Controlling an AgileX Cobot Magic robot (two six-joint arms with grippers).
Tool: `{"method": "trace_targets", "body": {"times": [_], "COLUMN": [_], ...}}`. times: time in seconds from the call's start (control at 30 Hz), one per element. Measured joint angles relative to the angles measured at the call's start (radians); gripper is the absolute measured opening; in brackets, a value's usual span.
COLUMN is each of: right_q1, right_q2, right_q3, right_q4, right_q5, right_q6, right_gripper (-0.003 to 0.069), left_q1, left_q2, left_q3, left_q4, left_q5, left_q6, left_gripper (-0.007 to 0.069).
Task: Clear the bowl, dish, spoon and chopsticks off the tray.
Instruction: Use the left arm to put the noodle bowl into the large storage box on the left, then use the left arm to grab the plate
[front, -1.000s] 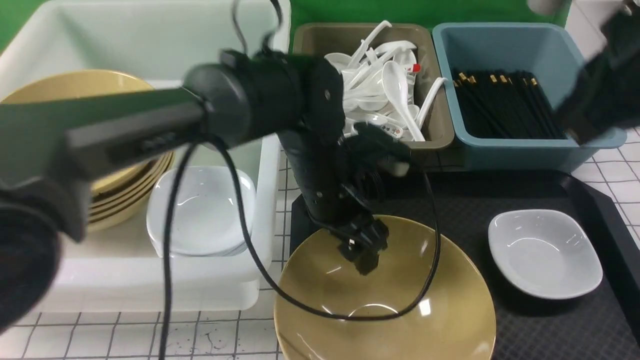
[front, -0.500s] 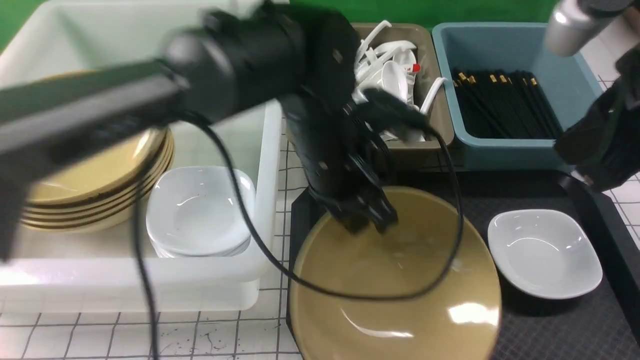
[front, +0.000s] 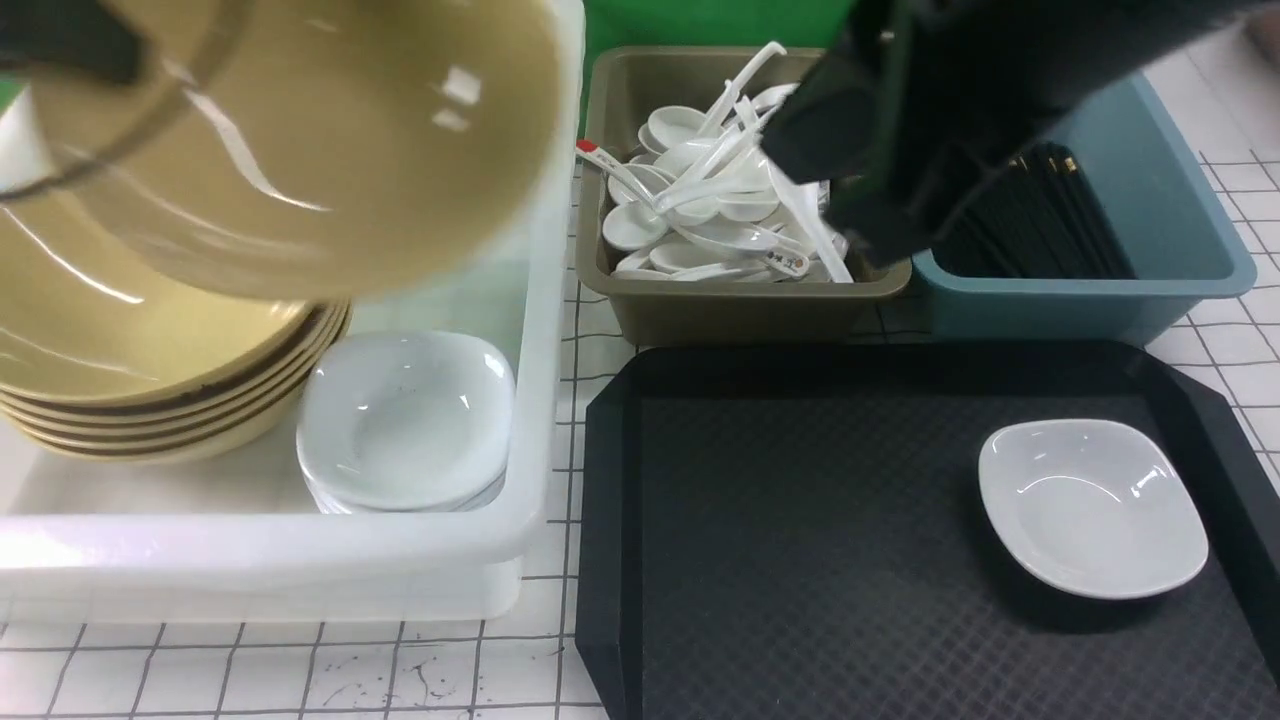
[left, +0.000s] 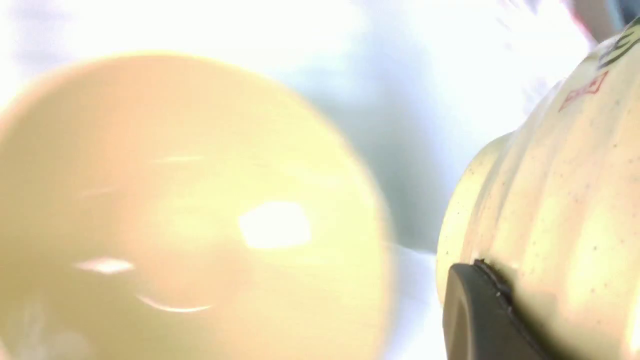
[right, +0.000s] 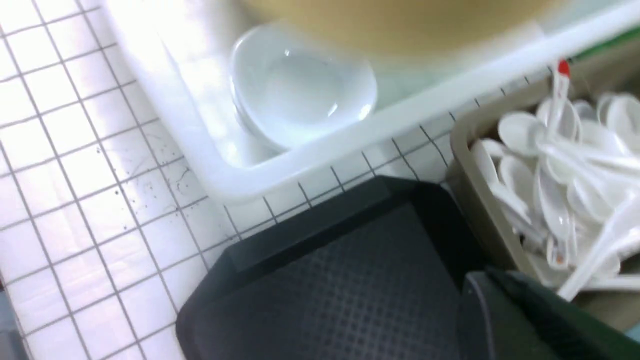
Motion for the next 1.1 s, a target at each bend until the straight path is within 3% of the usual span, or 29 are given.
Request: {"method": "trace_targets", "body": {"times": [0.13,0.33,0.53,0.7,0.87,1.0,1.07,1.1], "right_q1": [0.001,0.003,0.003,0.003,0.003,0.003,0.003,0.003], "right_q2": [0.028,0.035,0.035,0.035,0.033,0.021,0.008,-0.008], "right_q3": [-0.007,-0.008,-0.010,-0.010,-0.010,-0.010,-0.010,-0.009], "right_q4": [-0.013,-0.115,-0.177,-0.184,-0.188,-0.203,-0.213,-0.219], "right_q5": [0.005,0.007,0.014,0.042,0.044,0.045,0.045,0.045], "right_q6": [-0.019,-0.027,-0.016,-0.012,-0.006,0.013,0.017,0.021], "right_gripper": [0.0038,0.0042,0.0045,0.0047,0.0048,0.0048,0.0048,0.0048], "left_q1": [0.138,0.150,0.146,0.146,0.148,0.126,0.080,-0.007], "left_q2": [0.055,0.123,0.202,0.226,0.201,0.139,0.117,0.106], "left_q3": [0.000,0.000,0.000,0.000,-0.042,-0.121,-0.136,-0.143], "left_q4": [0.016,0.117,0.146,0.204,0.264,0.258,0.244,0.233], "left_q5": [-0.004,-0.043,-0.077,-0.085,-0.082,-0.055,-0.043,-0.029], "left_q6": [0.002,-0.004,-0.011,-0.028,-0.089,-0.160,-0.168,-0.162], "left_gripper": [0.0004,0.0032,0.0195,0.0419,0.0523,0.0517,0.0485,0.0426]}}
